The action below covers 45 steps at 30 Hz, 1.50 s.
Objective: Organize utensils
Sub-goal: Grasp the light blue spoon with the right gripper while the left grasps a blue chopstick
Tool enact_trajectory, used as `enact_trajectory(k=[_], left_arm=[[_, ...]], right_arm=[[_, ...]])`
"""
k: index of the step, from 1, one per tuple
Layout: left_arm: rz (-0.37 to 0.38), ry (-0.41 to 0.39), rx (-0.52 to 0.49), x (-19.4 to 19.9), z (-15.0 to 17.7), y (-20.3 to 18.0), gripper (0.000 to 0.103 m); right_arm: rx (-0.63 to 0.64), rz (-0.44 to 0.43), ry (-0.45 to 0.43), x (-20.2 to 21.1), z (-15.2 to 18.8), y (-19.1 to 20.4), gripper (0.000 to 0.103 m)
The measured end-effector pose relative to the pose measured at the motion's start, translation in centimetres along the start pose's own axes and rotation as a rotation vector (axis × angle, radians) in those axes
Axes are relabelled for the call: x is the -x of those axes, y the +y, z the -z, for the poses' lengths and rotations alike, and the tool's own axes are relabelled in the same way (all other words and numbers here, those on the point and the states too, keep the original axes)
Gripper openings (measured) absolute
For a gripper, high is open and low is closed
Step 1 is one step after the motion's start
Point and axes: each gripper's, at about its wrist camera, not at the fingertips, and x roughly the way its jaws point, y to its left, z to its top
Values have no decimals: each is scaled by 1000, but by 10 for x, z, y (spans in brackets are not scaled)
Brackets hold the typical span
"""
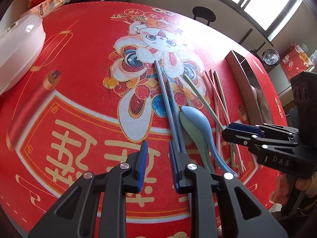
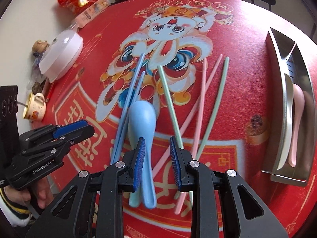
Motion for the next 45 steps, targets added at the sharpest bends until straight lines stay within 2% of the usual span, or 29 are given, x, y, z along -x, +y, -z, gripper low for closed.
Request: enact_trajectory(k=[5, 10, 28, 31, 32, 35, 45], left_arm=[[13, 1, 6, 3, 7, 3, 22], [26, 4, 16, 2, 11, 4, 22], [48, 13, 1, 4, 17, 1, 22], [46, 15, 0, 3, 18, 2, 22], [46, 16, 1, 3, 18, 2, 22], [47, 22, 6, 2, 18, 4, 22], [40, 36, -31, -22, -3, -8, 22]], right_arm=[[25, -22, 49, -10, 8, 13, 26], [-11, -35, 82, -18, 14, 9, 26], [-114, -137, 94, -27, 14, -4, 26], [-140, -150, 85, -28, 12, -7, 23], [-143, -152, 79, -27, 12, -7, 15], [-153, -165, 71, -26, 13, -8, 15], [-150, -91, 22, -17, 17, -16, 15]])
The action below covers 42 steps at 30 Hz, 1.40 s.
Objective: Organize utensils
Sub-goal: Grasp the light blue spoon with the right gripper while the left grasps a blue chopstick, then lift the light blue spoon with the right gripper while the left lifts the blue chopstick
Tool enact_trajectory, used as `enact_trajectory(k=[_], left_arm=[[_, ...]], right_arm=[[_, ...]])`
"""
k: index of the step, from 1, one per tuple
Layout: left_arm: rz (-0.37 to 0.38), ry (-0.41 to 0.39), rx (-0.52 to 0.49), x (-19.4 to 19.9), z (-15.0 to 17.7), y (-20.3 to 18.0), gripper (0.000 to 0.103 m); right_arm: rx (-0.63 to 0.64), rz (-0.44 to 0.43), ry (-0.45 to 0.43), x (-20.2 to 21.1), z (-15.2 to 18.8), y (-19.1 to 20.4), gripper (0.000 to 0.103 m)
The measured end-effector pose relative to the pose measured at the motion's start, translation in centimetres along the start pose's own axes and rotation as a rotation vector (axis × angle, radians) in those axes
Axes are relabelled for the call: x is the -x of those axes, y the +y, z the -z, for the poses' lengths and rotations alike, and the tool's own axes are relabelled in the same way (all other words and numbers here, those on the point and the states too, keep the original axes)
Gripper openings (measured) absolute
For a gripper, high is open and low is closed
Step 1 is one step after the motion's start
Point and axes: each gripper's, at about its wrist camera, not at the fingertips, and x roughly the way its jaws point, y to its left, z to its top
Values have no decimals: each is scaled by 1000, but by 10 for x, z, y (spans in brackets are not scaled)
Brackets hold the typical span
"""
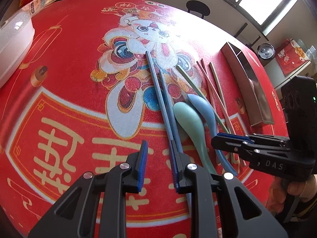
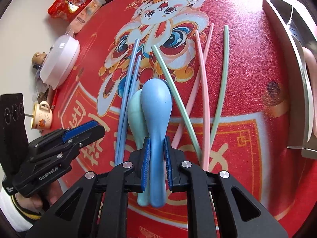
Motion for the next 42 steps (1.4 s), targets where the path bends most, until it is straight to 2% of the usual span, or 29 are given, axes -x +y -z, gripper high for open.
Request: enact_trajectory(k=[3, 6, 11, 22, 26, 33, 35, 37, 42], left_arm=[[-1, -14, 10, -9, -17, -2, 22], [-35, -24, -6, -18, -32, -6, 21], [-74, -18, -24, -32, -42, -10, 21], [-145, -40, -48, -35, -35, -18, 18], [-197, -50, -105, -37, -30, -28, 18], [-250, -70, -144, -36, -20, -37, 18], [-248, -79, -143, -35, -18, -36, 17], [-246, -78, -123, -34, -20, -32, 8], [-189, -71, -82, -30, -19, -21, 6]], right_arm=[[-3, 20, -17, 1, -1, -2, 15], [-8, 31, -28, 2, -2, -5, 15], [-4, 37, -37, 3, -2, -7, 15], [-28, 38, -47, 5, -2, -13, 15], [-39, 40, -48, 6, -2, -17, 15], [-51, 42, -52, 6, -2, -19, 15], [-50, 44, -51, 5, -2, -19, 15], [-48, 45, -50, 5, -2, -19, 15], [-46, 47, -50, 4, -2, -19, 15]])
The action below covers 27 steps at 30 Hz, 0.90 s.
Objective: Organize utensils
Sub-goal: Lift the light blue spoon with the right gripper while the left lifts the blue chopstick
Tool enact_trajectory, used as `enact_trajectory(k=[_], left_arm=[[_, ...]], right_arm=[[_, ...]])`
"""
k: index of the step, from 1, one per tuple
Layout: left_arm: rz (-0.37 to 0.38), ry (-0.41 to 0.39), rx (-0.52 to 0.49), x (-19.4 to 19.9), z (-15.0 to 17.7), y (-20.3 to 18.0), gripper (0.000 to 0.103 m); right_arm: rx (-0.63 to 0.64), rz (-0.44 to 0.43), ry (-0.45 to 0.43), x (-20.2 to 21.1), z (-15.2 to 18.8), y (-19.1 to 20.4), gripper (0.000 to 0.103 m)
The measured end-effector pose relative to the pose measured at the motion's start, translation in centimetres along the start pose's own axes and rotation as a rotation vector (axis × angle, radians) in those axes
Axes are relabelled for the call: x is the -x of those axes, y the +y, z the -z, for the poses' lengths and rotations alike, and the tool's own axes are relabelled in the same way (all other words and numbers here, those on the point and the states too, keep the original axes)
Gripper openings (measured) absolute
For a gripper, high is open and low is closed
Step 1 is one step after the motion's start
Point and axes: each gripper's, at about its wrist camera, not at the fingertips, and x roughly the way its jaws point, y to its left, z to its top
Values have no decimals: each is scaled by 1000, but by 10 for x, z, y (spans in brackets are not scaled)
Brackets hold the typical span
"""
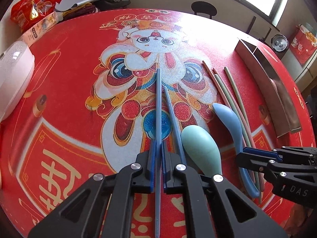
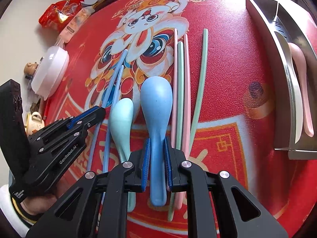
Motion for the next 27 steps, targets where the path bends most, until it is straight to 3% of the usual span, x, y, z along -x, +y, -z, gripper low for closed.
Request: enact_trajectory(k=[9, 27], left_arm=[[76, 11, 83, 5, 5, 15, 5], [59, -11, 129, 30, 12, 31, 5]], right_arm=[[8, -9, -5, -1, -1, 2, 15], [31, -31, -31, 9, -1, 9, 15]])
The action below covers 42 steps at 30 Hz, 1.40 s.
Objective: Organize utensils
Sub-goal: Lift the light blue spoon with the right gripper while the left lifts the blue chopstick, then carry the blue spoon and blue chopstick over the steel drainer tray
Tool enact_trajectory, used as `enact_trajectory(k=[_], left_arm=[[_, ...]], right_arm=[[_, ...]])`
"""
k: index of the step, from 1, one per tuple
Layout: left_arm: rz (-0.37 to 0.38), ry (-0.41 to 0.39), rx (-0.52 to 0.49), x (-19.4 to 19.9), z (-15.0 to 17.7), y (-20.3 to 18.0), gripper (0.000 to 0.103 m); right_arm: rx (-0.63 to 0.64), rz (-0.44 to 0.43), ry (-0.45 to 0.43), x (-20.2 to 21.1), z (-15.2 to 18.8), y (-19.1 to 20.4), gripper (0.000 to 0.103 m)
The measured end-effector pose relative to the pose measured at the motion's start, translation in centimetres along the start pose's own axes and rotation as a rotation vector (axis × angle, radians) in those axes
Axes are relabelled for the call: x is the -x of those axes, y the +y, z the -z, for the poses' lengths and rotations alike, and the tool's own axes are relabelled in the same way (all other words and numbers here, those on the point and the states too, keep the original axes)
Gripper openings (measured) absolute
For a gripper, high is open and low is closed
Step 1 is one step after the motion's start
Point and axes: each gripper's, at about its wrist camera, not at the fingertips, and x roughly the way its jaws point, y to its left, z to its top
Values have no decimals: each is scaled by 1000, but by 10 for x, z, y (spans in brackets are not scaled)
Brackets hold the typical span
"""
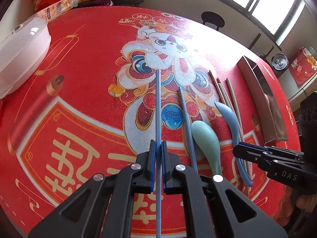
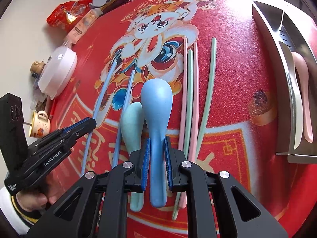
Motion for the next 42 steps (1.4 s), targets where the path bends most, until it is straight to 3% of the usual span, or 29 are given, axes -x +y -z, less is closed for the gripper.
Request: enact_trajectory(k=[18, 27, 36, 42], left_arm=[[-6, -89, -4, 41, -16, -10, 5], [69, -79, -87, 31, -31, -67, 5], [169, -65, -150, 9, -54, -148, 5], [239, -33, -106, -13, -68, -190, 5]], right_arm=[[-29, 14, -129, 48, -11, -17, 15], [-111, 45, -203, 83, -11, -62, 15], [-187, 88, -248, 112, -6, -117, 15], [-224, 105, -266, 123, -8, -148, 15]])
